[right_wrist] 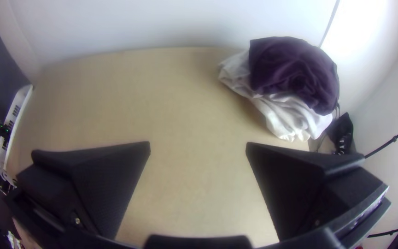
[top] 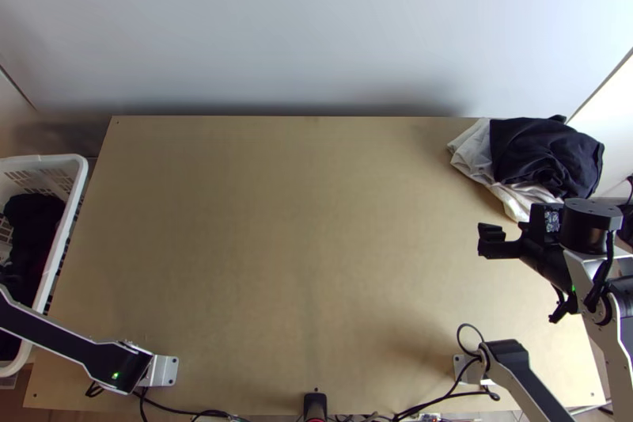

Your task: Fold the t-shirt

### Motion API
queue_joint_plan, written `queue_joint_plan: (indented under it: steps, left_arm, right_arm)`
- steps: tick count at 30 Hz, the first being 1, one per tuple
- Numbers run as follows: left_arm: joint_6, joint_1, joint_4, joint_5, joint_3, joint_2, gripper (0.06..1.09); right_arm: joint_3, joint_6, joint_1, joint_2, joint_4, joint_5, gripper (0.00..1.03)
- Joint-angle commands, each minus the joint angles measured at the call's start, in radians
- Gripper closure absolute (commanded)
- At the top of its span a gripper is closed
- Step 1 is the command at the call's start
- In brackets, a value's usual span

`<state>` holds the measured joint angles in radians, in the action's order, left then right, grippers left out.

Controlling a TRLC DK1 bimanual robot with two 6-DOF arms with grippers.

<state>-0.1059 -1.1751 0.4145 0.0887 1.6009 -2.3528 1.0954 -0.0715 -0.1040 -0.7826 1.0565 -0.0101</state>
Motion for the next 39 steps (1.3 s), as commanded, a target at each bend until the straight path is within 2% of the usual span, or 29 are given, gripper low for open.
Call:
queue_joint_plan:
  steps: [1, 7, 10, 17, 27, 34, 39]
  left_arm:
    - [0.075, 0.008, 0.081, -0.13, -0.048, 0.231, 1.05]
    - [0.103, 0.009, 0.147, -0.337, -0.07, 0.487, 1.05]
    - [0.123, 0.029, 0.164, -0.405, -0.067, 0.63, 1.05]
    - [0.192, 0.104, 0.17, -0.443, 0.016, 0.912, 1.05]
    - [0.235, 0.223, 0.153, -0.463, 0.174, 1.132, 1.05]
    - [0.201, 0.496, 0.145, -0.463, 0.203, 1.291, 1.05]
    - [0.201, 0.804, 0.211, -0.463, 0.198, 1.359, 1.05]
  right_arm:
    - [-0.006, -0.002, 0.004, -0.001, -0.007, 0.001, 0.06]
    - [-0.008, -0.002, 0.004, 0.0, -0.01, 0.006, 0.06]
    - [0.001, -0.002, 0.004, 0.003, -0.01, 0.009, 0.06]
    - [0.027, -0.002, 0.003, 0.034, 0.011, 0.013, 0.06]
    - [0.026, -0.005, 0.0, 0.121, 0.068, 0.013, 0.06]
    - [0.006, -0.027, 0.007, 0.184, 0.091, 0.018, 0.06]
    - [0.008, -0.028, 0.026, 0.218, 0.111, 0.021, 0.06]
